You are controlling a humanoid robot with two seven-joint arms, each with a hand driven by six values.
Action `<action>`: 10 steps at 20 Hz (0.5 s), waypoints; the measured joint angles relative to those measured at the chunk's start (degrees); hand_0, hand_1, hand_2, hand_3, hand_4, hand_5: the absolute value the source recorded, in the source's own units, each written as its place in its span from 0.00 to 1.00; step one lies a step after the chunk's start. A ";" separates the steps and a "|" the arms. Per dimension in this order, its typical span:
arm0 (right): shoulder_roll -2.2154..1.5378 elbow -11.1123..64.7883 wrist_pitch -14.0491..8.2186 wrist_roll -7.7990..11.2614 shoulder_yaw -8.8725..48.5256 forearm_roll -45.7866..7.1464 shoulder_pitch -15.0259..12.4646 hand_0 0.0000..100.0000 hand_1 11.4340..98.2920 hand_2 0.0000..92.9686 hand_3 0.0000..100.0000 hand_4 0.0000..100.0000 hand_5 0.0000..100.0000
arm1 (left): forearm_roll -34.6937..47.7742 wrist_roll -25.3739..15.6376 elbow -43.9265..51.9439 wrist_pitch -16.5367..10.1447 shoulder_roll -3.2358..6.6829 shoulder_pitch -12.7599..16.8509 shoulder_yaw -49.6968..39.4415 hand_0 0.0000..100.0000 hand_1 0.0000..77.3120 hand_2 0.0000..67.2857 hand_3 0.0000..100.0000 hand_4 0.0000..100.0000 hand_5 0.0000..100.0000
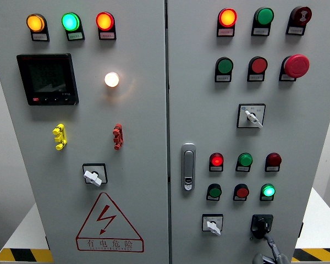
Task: Trip black knob to open circuit
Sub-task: 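Release the knob and lower the right hand away from the cabinet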
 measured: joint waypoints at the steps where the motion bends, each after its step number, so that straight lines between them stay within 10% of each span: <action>1: 0.00 -0.05 0.00 0.00 0.01 0.00 -0.03 1.00 0.47 0.00 0.92 0.96 1.00 | 0.00 0.00 0.00 0.00 0.00 0.00 0.00 0.00 0.00 0.29 0.26 0.10 0.09; 10: -0.60 -0.25 0.01 0.01 1.20 0.00 -0.35 1.00 0.47 0.00 0.92 0.96 1.00 | 0.00 0.00 0.00 0.00 0.00 0.00 0.00 0.00 0.00 0.29 0.26 0.10 0.09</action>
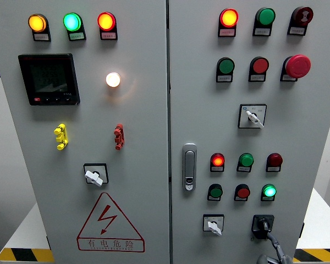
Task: Trip black knob to open circuit
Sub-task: 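Release the knob and lower the right hand away from the cabinet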
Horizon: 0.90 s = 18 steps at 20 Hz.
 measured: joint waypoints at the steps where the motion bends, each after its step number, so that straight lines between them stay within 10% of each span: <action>1: -0.07 0.00 -0.01 0.00 0.20 0.00 -0.07 1.00 0.47 0.00 0.92 0.96 1.00 | 0.00 0.00 0.00 0.00 0.00 0.00 0.00 0.00 0.00 0.29 0.26 0.10 0.09; 8: -0.86 0.82 -0.08 0.17 1.65 0.01 -1.71 0.97 0.45 0.00 0.89 0.96 1.00 | 0.00 0.00 0.00 0.00 0.00 0.00 0.00 0.00 0.00 0.29 0.26 0.10 0.09; 11: -1.18 2.52 -0.09 0.17 1.50 0.01 -3.82 0.98 0.42 0.00 0.73 0.71 1.00 | 0.00 -0.01 0.00 0.00 0.00 0.00 0.00 0.00 0.00 0.29 0.26 0.10 0.09; 18: -1.26 8.03 -0.13 0.09 0.93 -0.09 -9.73 1.00 0.39 0.01 0.41 0.31 0.58 | 0.00 -0.01 0.00 0.00 0.00 0.00 0.00 0.00 0.00 0.29 0.26 0.10 0.09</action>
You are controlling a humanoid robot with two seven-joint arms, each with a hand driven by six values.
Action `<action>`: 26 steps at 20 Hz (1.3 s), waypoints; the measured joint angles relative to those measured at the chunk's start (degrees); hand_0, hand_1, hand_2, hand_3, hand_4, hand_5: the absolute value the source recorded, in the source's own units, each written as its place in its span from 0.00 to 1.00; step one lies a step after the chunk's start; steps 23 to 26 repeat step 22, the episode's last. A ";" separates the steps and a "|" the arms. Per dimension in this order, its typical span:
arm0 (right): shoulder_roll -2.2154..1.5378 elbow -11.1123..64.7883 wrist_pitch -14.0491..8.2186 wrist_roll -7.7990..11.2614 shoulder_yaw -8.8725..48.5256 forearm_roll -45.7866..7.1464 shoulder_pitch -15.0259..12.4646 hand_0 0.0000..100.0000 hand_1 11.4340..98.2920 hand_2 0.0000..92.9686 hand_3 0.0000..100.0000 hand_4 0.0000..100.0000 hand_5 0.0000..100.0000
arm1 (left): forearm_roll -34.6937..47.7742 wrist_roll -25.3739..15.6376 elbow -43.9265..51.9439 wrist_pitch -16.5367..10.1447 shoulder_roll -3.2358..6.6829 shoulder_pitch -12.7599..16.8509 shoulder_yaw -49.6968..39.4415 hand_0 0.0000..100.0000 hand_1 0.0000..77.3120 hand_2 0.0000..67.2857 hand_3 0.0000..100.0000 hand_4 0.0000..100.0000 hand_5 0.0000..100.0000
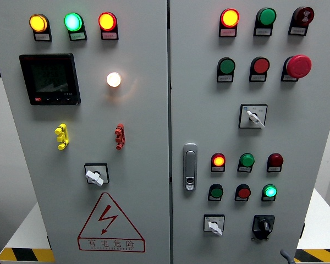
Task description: Trip black knob to open circuit
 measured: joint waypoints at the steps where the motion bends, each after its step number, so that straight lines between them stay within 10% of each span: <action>1: 0.00 0.42 0.00 0.00 -0.01 -0.04 -0.30 1.00 0.39 0.01 0.38 0.28 0.55 | 0.00 0.00 0.00 0.00 0.00 0.00 0.00 0.00 0.00 0.29 0.26 0.10 0.09; 26: 0.61 3.81 -0.24 -0.47 -1.58 -1.03 -2.79 0.95 0.37 0.04 0.24 0.17 0.36 | 0.00 0.00 0.00 0.00 0.00 0.00 0.00 0.00 0.00 0.29 0.26 0.10 0.09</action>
